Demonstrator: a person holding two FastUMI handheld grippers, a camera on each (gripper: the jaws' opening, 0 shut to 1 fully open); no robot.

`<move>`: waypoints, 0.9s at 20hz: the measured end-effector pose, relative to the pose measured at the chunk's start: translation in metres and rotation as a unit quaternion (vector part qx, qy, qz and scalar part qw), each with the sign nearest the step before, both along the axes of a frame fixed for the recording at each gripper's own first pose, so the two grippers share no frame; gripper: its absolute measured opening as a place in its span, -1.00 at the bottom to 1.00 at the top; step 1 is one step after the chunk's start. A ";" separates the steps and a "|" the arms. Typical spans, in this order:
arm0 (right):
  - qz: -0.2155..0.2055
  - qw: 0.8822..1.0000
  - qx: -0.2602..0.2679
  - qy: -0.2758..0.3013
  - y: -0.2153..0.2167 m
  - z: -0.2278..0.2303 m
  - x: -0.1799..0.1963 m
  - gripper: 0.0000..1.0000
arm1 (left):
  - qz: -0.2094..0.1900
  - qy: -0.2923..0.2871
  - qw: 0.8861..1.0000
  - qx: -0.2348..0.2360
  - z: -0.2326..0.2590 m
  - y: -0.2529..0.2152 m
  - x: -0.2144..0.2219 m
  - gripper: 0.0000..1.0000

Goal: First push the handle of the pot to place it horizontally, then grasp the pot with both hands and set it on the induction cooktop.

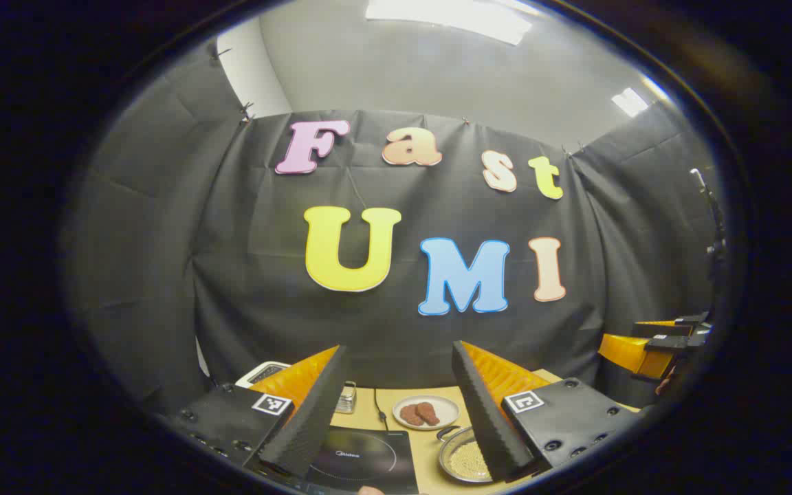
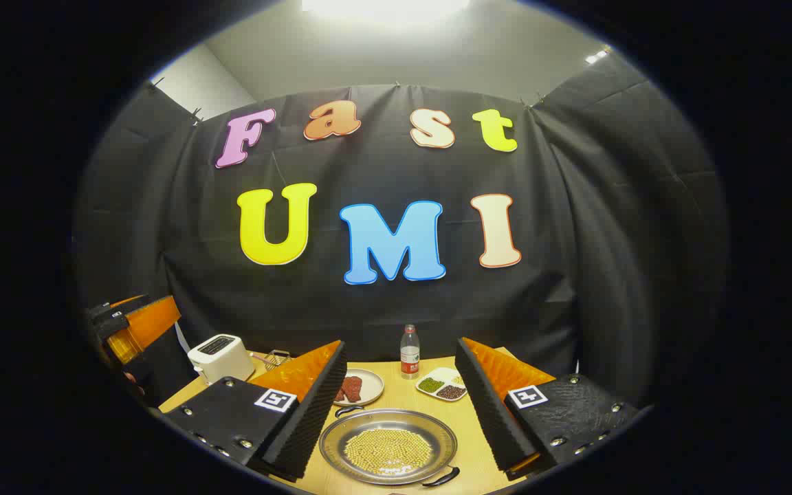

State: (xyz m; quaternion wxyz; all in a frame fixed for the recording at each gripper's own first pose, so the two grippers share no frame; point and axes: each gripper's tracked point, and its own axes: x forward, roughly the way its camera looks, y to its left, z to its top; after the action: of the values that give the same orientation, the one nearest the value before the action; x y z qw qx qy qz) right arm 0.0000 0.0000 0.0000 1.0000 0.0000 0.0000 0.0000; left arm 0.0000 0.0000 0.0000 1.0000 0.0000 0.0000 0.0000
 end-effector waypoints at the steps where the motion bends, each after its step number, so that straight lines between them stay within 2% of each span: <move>1: 0.001 1.000 -0.002 -0.001 -0.001 0.001 0.001 0.93 | -0.001 0.000 1.000 0.000 0.001 -0.002 0.000 0.94; 8: 0.005 1.000 -0.011 0.000 -0.002 -0.002 0.001 0.93 | -0.012 -0.004 1.000 0.014 0.003 -0.018 0.004 0.94; 18: 0.007 0.999 -0.003 0.047 -0.014 -0.042 0.007 0.93 | -0.016 0.017 1.000 0.012 -0.021 -0.024 0.006 0.94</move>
State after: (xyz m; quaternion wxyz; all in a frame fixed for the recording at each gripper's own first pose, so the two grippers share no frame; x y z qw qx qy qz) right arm 0.0072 -0.0139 -0.0419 0.9989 -0.0031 0.0468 0.0074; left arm 0.0055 -0.0245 -0.0214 0.9997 0.0121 0.0172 -0.0157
